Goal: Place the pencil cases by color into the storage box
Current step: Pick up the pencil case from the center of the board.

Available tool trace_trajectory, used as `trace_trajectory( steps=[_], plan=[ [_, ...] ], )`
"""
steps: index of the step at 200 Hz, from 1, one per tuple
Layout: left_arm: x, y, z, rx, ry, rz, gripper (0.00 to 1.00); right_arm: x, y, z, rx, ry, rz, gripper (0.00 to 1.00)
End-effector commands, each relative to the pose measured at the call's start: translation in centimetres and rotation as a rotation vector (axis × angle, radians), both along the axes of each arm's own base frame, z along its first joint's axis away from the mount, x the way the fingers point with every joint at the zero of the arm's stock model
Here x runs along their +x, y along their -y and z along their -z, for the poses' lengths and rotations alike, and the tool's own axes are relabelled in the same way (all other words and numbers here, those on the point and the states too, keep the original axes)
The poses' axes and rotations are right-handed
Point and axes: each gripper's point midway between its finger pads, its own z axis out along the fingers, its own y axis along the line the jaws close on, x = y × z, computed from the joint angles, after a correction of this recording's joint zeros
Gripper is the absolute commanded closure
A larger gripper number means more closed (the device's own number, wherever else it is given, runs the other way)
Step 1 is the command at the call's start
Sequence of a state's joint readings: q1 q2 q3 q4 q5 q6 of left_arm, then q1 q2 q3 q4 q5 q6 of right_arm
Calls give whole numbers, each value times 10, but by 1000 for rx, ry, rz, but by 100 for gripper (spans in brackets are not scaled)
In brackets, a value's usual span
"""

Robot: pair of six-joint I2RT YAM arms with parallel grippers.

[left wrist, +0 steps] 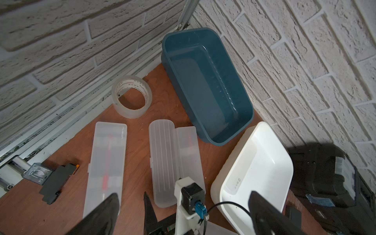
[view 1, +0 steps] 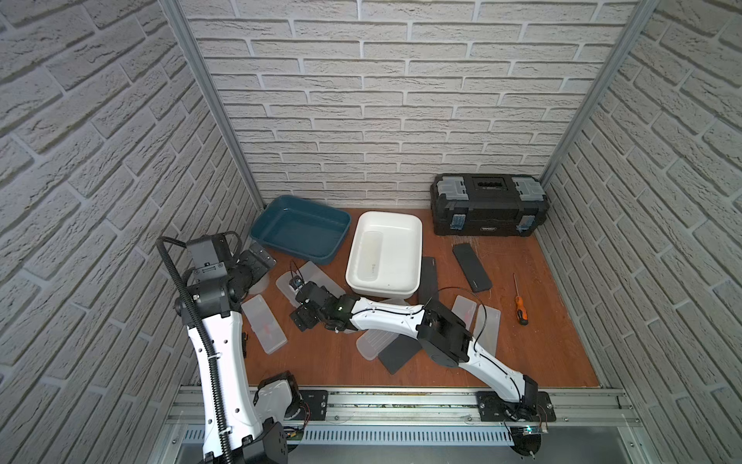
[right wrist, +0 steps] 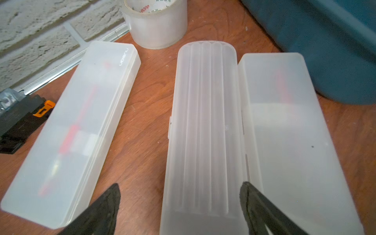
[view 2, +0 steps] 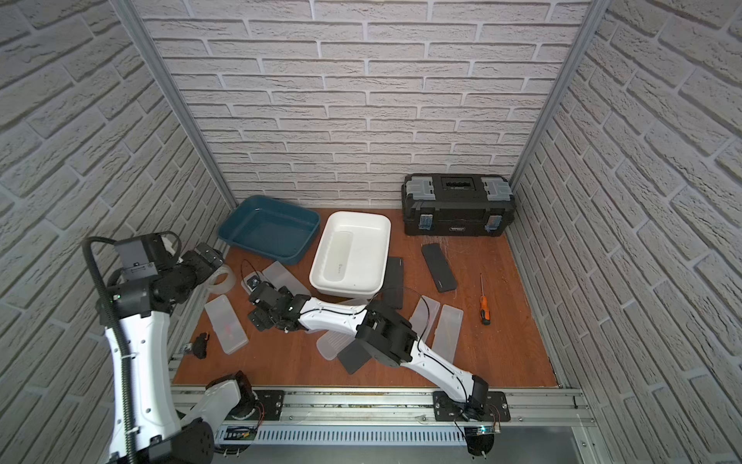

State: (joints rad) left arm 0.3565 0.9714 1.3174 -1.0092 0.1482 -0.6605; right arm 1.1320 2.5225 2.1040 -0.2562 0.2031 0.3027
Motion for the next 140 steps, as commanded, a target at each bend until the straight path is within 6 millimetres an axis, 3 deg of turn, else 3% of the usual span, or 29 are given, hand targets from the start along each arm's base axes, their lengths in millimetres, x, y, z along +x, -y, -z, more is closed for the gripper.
trace_trajectory(
  steps=[1, 88, 140],
  plan=[
    [3, -8, -25, 24, 89, -43, 2, 7, 1, 1, 1, -8, 31, 8],
    [9, -9, -28, 22, 119, -38, 2, 21, 10, 39, -56, -58, 71, 8],
    [11, -9, -25, 23, 116, -33, 2, 16, 18, 61, -123, -79, 53, 9]
  ],
)
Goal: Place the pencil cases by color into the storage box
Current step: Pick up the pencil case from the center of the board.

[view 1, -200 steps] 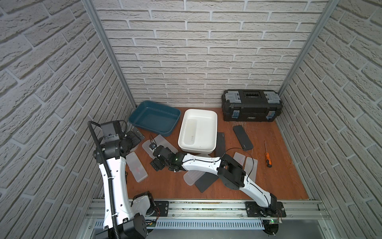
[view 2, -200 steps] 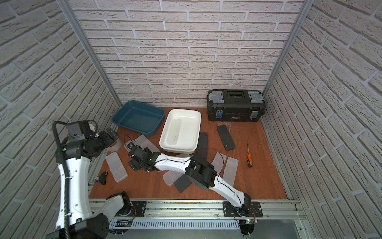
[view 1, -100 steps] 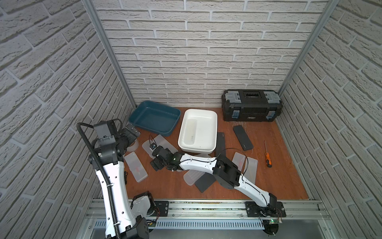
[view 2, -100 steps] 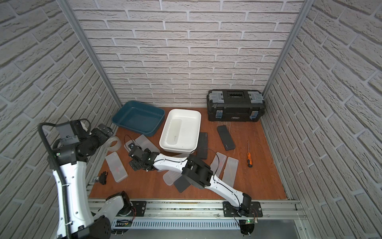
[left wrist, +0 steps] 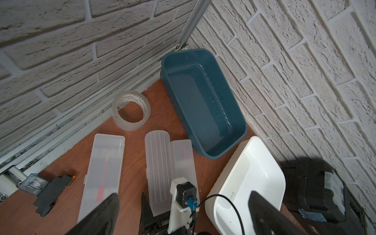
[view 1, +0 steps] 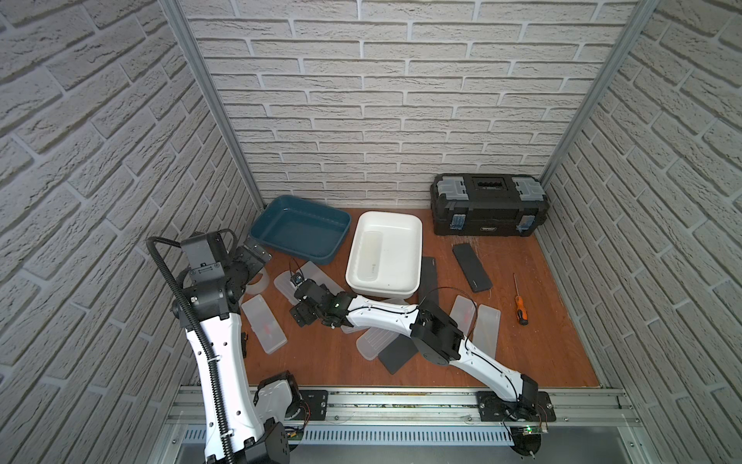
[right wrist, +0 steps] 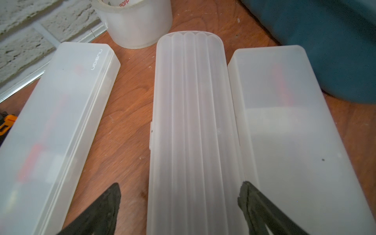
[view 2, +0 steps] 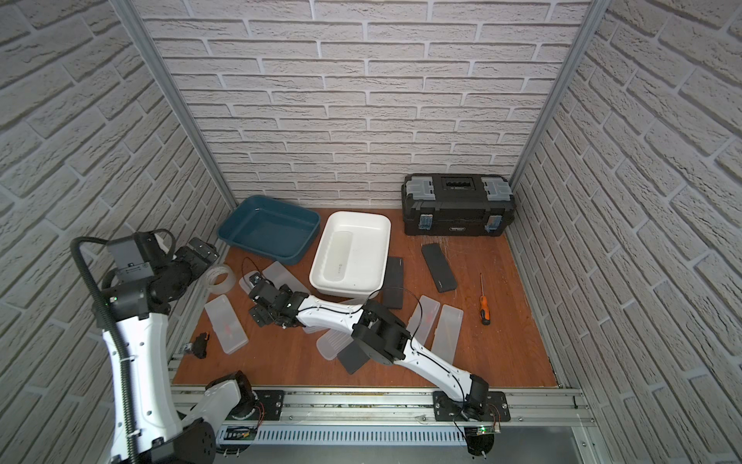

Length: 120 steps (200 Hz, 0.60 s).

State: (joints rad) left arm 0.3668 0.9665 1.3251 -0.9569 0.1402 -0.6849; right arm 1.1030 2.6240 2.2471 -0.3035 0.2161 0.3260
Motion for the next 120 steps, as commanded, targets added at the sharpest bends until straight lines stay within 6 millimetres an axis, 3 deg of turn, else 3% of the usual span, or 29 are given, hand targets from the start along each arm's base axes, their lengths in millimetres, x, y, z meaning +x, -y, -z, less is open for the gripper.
trace_trajectory(
  steps=[1, 29, 66, 120],
  plan=[
    [5, -3, -11, 14, 54, 0, 2, -10, 22, 48, -125, -74, -2, 9],
    [7, -2, -10, 11, 59, 8, 2, -16, 28, 46, -163, -33, -17, 11],
    [10, -1, -12, 7, 71, 12, 2, -18, 30, 28, -188, 62, -15, 13],
    [11, 0, -13, 4, 80, 20, 2, -15, 30, 22, -179, 87, -3, 22]
  ],
)
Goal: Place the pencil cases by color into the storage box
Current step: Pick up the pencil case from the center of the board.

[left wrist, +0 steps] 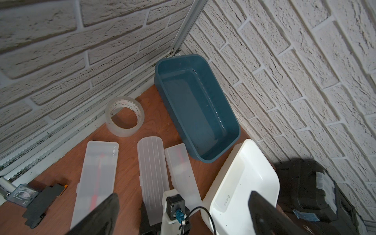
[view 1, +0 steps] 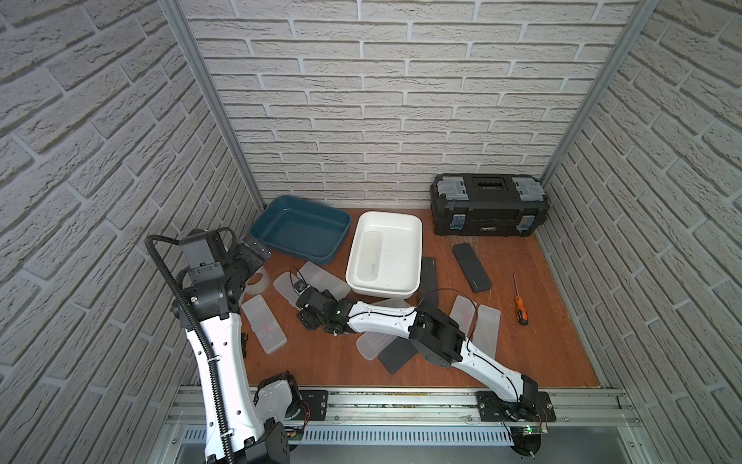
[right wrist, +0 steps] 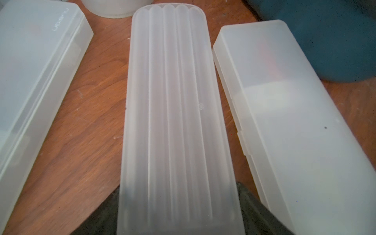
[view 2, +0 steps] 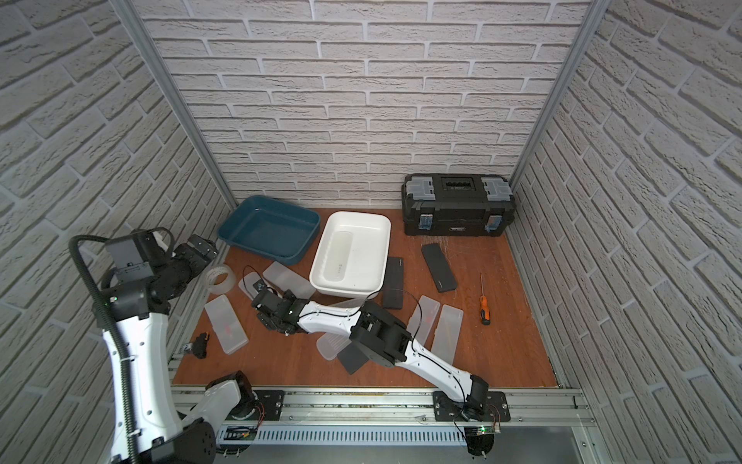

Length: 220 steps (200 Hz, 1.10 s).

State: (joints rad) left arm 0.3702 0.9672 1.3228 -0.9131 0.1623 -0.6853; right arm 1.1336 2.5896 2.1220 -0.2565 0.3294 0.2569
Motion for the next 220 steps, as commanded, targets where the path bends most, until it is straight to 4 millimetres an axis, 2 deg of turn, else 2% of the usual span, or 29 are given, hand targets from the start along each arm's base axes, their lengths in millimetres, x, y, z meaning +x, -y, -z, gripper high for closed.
trace_trajectory(
  steps=[1, 27, 59, 72, 90, 119, 147, 220],
  plan=[
    [4, 0, -5, 2, 36, 5, 2, -6, 13, 3, -66, 0, -3, 22],
    [5, 1, -5, -2, 38, 11, 2, -12, 8, -2, -37, -16, -47, 25],
    [9, 3, -6, -18, 44, 28, 2, -22, 8, -3, -35, -55, -87, 38],
    [12, 4, -7, -23, 50, 37, 2, -26, 12, -5, -31, -59, -96, 41],
    [15, 3, -10, -22, 53, 40, 2, -29, 22, -11, -25, -48, -96, 53],
    [23, 2, -14, -18, 68, 52, 2, -40, 38, -25, -25, -55, -102, 54],
    [31, 2, -14, -9, 65, 73, 2, -53, 47, -47, -3, -48, -116, 56],
    [42, 2, -18, 101, 9, 116, 2, -82, 57, -120, 84, -54, -140, 54]
  ],
)
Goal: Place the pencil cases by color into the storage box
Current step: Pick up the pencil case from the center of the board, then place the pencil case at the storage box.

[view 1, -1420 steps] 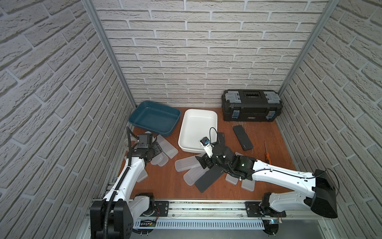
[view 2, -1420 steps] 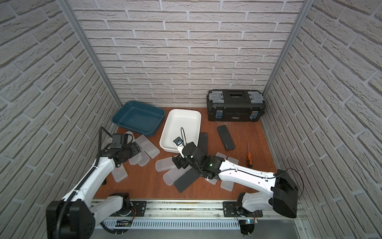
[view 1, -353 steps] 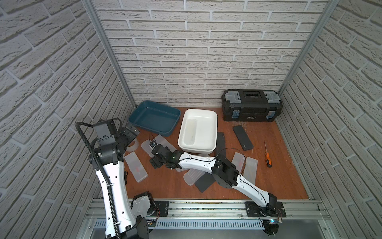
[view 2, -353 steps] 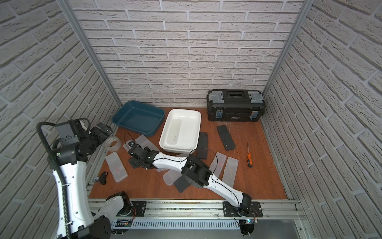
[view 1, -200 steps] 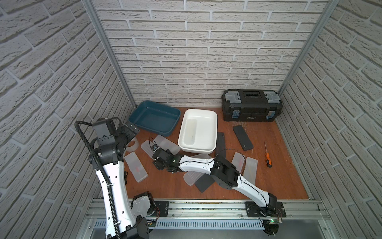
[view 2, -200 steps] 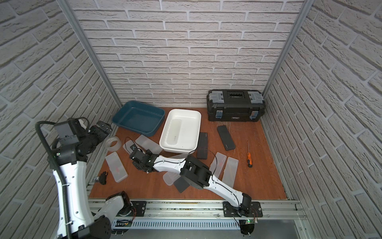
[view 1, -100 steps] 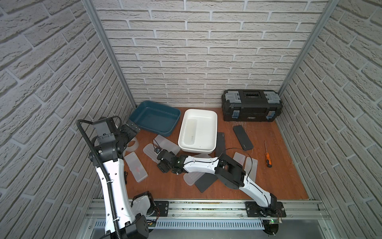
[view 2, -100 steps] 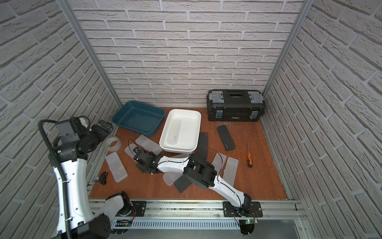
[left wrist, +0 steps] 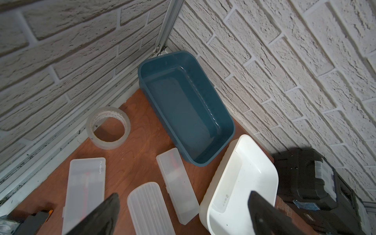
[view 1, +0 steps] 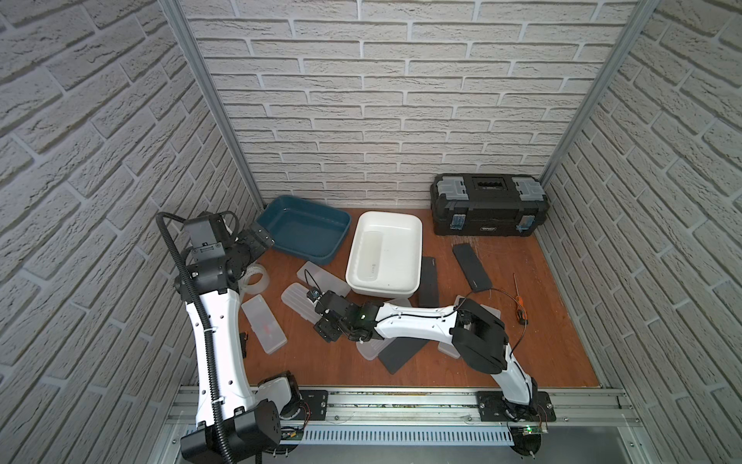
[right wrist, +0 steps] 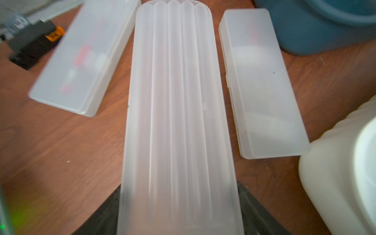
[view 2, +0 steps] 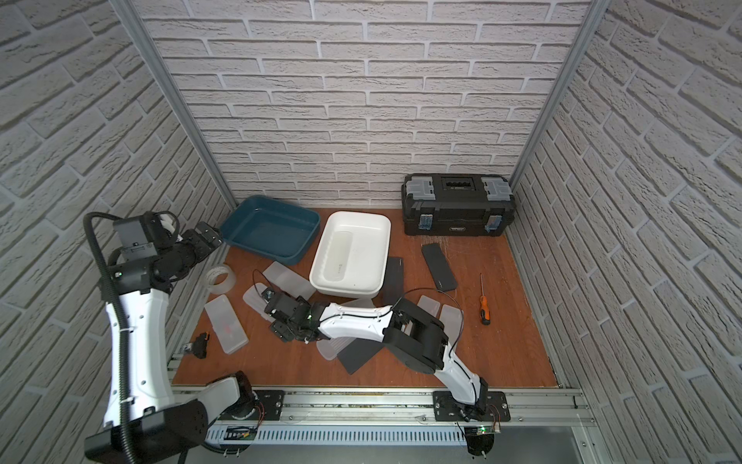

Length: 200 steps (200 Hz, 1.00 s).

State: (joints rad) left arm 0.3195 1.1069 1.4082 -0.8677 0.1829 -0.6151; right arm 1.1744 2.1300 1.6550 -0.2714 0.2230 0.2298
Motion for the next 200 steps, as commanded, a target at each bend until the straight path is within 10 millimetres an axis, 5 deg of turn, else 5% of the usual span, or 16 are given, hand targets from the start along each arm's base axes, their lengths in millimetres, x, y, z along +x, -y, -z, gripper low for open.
trace_trajectory(
  steps=[1, 37, 40, 92, 158, 200],
  plan=[
    [2, -3, -11, 58, 23, 8, 2, -9, -2, -44, 88, 6, -6, 54],
    [8, -2, -13, 69, 22, 16, 3, -10, 13, -62, 77, 22, 20, 54],
    [9, -2, -14, 71, 23, 19, 3, -10, 16, -77, 94, 36, 24, 54],
    [20, 4, -22, 108, 29, 44, 3, 16, 59, -102, 60, 62, 129, 54],
    [37, 29, -17, 181, 3, 120, 4, 94, 132, -108, 65, 12, 369, 55],
    [47, 73, -10, 287, -23, 277, 4, 146, 184, -93, 56, -42, 559, 54]
  ],
)
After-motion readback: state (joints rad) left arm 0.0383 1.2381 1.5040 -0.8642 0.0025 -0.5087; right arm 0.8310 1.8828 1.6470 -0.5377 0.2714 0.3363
